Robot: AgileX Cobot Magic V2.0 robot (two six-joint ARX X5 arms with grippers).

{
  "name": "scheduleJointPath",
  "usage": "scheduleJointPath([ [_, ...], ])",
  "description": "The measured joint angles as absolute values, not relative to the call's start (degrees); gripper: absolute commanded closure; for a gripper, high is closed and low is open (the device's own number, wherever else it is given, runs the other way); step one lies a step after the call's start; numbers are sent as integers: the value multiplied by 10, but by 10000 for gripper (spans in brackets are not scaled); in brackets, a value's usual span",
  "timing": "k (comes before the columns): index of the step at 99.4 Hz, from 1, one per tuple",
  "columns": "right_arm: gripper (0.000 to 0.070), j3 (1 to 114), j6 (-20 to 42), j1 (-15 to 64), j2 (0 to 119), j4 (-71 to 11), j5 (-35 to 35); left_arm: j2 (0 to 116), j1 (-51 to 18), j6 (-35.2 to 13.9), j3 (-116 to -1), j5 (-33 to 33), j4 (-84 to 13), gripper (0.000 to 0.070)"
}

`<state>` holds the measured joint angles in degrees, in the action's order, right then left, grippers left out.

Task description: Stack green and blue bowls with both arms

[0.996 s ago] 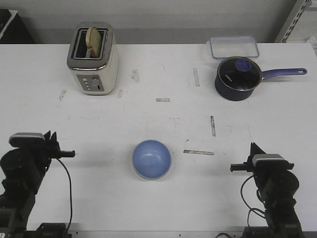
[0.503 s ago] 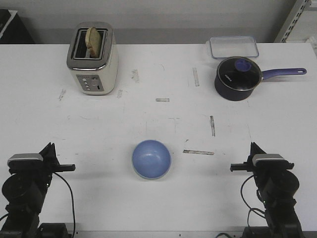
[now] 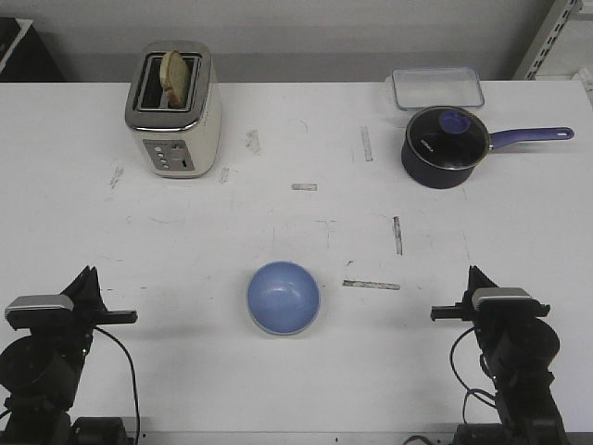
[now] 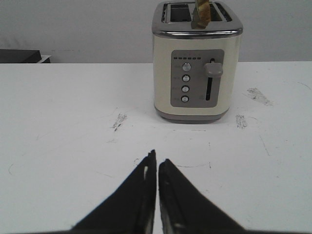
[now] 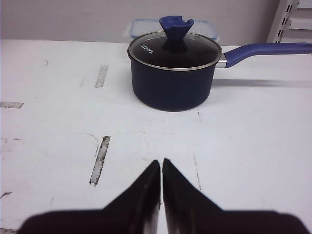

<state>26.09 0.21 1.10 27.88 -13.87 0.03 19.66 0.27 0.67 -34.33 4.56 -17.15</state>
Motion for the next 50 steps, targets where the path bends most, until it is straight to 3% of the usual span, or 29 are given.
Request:
scheduleJointPath([
  [31, 700, 261, 2, 11, 279, -139, 0, 182, 3, 6, -340, 46, -169, 699],
  [50, 700, 261, 2, 11, 279, -139, 0, 116, 3, 6, -248, 46, -106, 699],
])
